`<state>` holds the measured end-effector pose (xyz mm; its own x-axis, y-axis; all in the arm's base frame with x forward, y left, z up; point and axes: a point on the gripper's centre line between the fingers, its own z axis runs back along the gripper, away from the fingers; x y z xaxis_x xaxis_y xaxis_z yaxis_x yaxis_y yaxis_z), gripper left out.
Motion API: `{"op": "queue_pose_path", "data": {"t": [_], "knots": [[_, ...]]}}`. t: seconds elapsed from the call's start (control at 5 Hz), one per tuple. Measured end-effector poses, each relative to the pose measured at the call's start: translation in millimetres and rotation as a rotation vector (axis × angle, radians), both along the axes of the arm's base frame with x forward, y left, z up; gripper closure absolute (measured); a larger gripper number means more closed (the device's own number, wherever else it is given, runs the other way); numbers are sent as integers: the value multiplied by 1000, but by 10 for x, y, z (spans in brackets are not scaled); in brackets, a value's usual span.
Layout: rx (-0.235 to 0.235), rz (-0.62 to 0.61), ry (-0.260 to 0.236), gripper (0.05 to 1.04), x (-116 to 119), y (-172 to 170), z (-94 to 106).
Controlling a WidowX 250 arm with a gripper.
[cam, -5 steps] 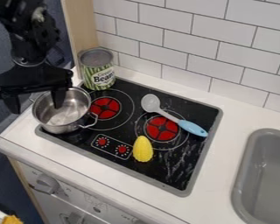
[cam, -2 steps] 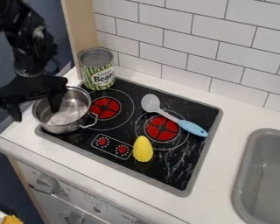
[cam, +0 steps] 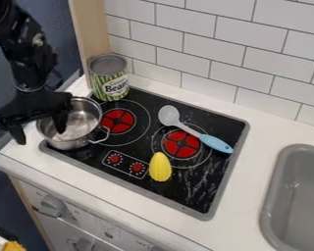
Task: Move the silver pot to the upper right edge of the stove.
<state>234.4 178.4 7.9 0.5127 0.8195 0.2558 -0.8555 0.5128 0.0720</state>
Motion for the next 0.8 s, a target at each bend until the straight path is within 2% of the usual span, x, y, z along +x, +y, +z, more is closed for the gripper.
{"op": "queue_pose_path", "data": {"t": [0.2, 0.4, 0.6, 0.8], "knots": [[-81, -25, -15, 406, -8, 16, -75], [-141, -58, -14, 717, 14, -21, -188], [-154, -89, -36, 926, 34, -12, -192], [-167, -89, -48, 998, -19, -25, -188]]}}
